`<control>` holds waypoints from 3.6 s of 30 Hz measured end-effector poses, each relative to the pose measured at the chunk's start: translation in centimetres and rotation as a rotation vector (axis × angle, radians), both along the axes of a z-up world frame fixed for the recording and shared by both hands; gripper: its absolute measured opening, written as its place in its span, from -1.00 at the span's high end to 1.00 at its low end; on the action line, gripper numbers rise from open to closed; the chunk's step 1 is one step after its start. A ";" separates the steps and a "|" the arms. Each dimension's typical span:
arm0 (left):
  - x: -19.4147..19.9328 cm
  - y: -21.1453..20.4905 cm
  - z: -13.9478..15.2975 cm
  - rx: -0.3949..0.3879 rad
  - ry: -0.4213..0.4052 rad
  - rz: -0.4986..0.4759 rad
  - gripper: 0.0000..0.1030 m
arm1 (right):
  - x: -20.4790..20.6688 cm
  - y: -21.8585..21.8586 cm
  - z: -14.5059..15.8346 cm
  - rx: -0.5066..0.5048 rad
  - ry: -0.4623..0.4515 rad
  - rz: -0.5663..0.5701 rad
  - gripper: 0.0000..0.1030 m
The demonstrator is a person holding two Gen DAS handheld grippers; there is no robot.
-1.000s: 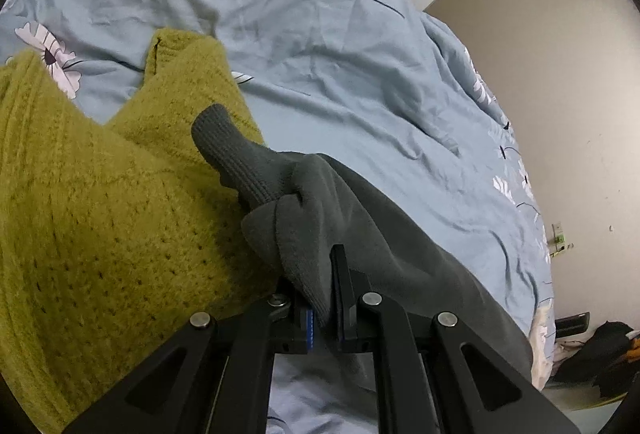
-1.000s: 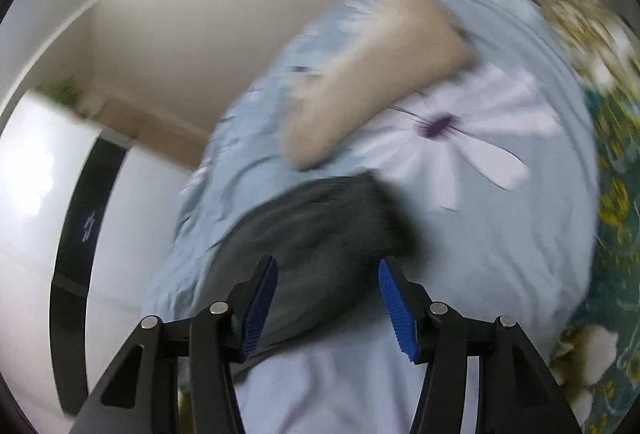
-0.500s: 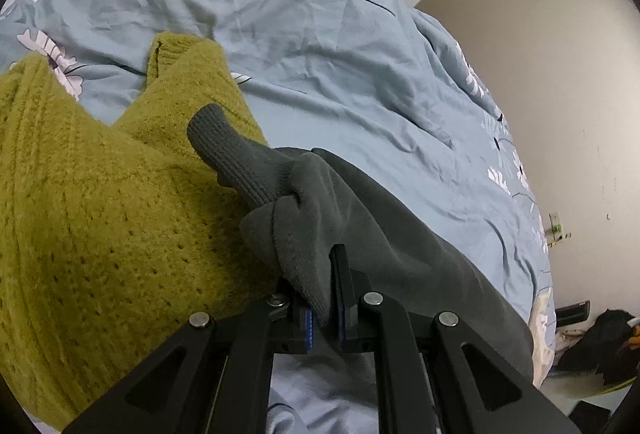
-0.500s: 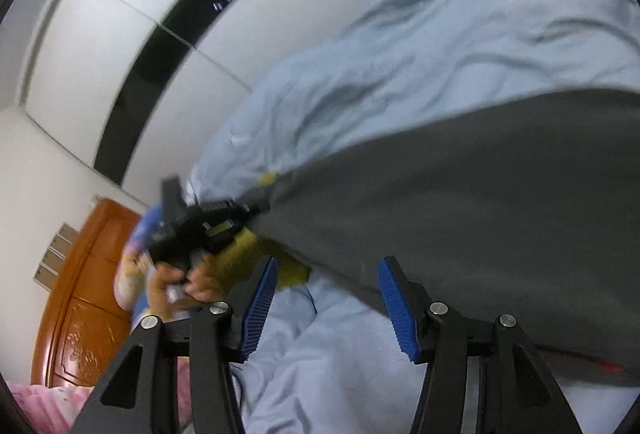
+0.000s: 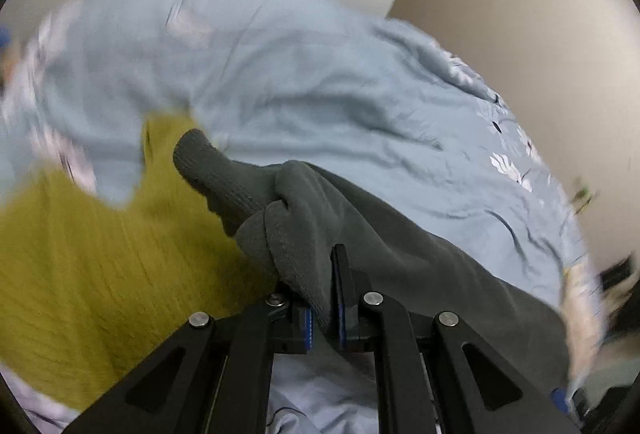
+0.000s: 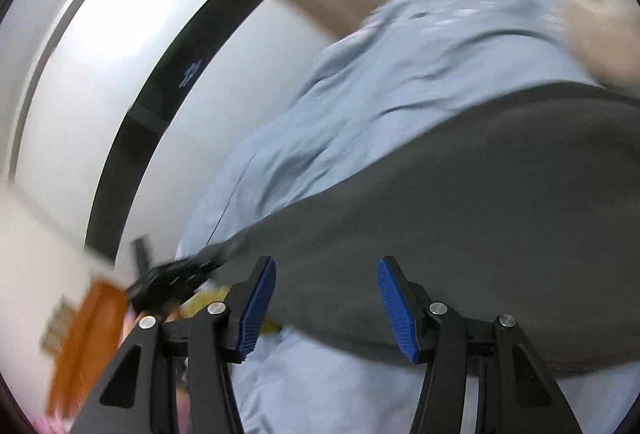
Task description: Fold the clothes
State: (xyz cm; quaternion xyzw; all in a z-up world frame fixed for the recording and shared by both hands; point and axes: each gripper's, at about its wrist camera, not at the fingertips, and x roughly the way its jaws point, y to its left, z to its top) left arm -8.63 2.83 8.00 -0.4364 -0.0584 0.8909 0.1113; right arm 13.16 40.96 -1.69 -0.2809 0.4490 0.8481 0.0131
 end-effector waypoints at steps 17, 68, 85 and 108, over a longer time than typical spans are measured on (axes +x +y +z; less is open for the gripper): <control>13.2 23.7 0.9 -0.327 0.226 -0.598 0.77 | 5.3 1.8 -2.4 -0.089 0.059 -0.092 -0.12; 6.0 7.5 -7.9 0.066 -0.257 -0.203 -0.24 | -6.4 1.9 -2.1 -0.122 -0.151 -0.048 0.73; 5.6 6.4 -7.5 0.208 -0.269 -0.230 -0.24 | 2.2 1.6 -1.4 -0.151 -0.082 -0.130 0.87; 3.4 9.2 -5.1 0.324 -0.257 -0.332 -0.24 | 4.1 1.9 0.6 0.057 -0.099 -0.134 0.68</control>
